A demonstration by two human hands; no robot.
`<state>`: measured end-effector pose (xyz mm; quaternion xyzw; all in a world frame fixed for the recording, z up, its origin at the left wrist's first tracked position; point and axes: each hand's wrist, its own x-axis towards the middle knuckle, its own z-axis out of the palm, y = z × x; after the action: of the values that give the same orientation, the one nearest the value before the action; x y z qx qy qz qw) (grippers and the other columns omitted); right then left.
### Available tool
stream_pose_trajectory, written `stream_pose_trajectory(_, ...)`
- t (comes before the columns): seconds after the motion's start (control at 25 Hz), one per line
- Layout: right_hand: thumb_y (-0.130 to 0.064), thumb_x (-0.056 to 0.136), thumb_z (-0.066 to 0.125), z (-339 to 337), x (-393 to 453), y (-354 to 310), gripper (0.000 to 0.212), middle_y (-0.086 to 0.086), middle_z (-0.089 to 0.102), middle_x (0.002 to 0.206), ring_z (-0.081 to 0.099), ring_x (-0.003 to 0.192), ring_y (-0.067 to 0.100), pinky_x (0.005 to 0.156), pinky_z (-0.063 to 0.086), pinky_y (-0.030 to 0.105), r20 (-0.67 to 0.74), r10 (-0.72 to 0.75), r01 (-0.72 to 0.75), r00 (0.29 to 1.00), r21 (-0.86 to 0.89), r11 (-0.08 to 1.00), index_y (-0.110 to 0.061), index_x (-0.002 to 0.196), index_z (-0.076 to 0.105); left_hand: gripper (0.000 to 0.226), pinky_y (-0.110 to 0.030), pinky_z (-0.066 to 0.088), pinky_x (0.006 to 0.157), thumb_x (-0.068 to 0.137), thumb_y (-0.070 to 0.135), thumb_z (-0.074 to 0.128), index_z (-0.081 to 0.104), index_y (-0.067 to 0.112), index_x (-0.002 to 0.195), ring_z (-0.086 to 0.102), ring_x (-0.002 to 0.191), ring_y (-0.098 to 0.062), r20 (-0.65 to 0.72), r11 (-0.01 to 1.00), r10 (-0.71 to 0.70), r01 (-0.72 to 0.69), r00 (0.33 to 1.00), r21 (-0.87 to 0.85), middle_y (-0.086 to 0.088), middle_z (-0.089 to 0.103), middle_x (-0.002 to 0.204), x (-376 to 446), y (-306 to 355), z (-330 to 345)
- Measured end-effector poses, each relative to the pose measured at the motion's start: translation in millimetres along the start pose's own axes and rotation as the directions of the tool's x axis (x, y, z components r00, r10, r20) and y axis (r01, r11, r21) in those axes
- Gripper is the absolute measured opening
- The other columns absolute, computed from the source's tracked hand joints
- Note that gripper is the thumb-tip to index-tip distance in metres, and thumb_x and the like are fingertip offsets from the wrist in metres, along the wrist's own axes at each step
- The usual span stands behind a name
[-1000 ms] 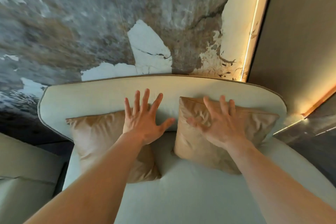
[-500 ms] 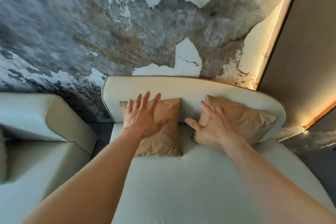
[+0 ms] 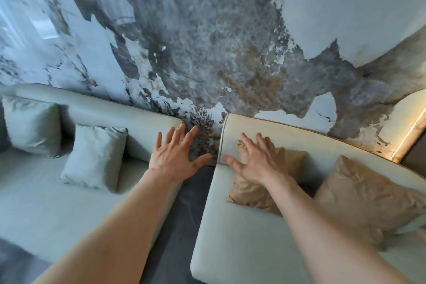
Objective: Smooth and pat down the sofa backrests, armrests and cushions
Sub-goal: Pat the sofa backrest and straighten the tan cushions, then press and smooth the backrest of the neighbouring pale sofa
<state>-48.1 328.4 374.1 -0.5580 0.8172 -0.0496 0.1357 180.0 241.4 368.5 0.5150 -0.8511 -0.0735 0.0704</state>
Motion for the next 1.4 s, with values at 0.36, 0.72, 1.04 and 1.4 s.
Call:
stream_pose_trajectory(0.36, -0.107, 0.061, 0.012, 53, -3, -230, 0.121, 0.008, -0.001, 0.175, 0.000, 0.160, 0.033, 0.124, 0.006, 0.066, -0.102, -0.264, 0.258, 0.959, -0.063, 0.964, -0.042, 0.164, 0.008, 0.095, -0.052, -0.003, 0.130, 0.084, 0.090, 0.031, 0.002, 0.045, 0.162, 0.000, 0.161, -0.025, -0.168, 0.980, -0.196, 0.195, 0.966, -0.023, 0.002, 0.005, 0.175, -80, -201, -53)
stream_pose_trajectory(0.72, -0.098, 0.079, 0.023, 119, 77, -342, 0.107, 0.014, -0.009, 0.174, -0.007, 0.160, 0.036, 0.123, 0.003, 0.065, -0.099, -0.268, 0.260, 0.958, -0.092, 0.961, -0.038, 0.165, 0.001, 0.094, -0.052, -0.003, 0.129, 0.087, 0.085, 0.034, 0.009, 0.038, 0.165, 0.003, 0.161, -0.029, -0.206, 0.981, -0.185, 0.193, 0.961, 0.016, -0.002, 0.008, 0.175, -35, -333, -37)
stream_pose_trajectory(1.04, -0.093, 0.083, 0.028, 171, 189, -394, 0.103, 0.015, -0.006, 0.174, -0.006, 0.160, 0.037, 0.126, 0.005, 0.063, -0.075, -0.119, 0.116, 0.990, -0.045, 0.992, -0.036, 0.165, 0.003, 0.096, -0.048, -0.010, 0.129, 0.082, 0.089, 0.014, 0.002, 0.041, 0.164, -0.003, 0.162, -0.026, -0.111, 0.996, -0.068, 0.073, 0.992, 0.046, 0.000, 0.002, 0.175, 91, -433, 4)
stream_pose_trajectory(1.4, -0.088, 0.085, 0.036, 267, 309, -403, 0.101, 0.018, 0.003, 0.173, 0.005, 0.159, 0.038, 0.126, 0.013, 0.061, -0.123, 0.099, -0.109, 0.987, -0.075, 0.991, -0.032, 0.166, 0.013, 0.093, -0.046, -0.011, 0.129, 0.086, 0.086, 0.027, 0.009, 0.039, 0.165, -0.001, 0.162, -0.026, -0.006, 0.992, 0.117, -0.118, 0.993, -0.051, -0.001, 0.008, 0.175, 238, -523, 125)
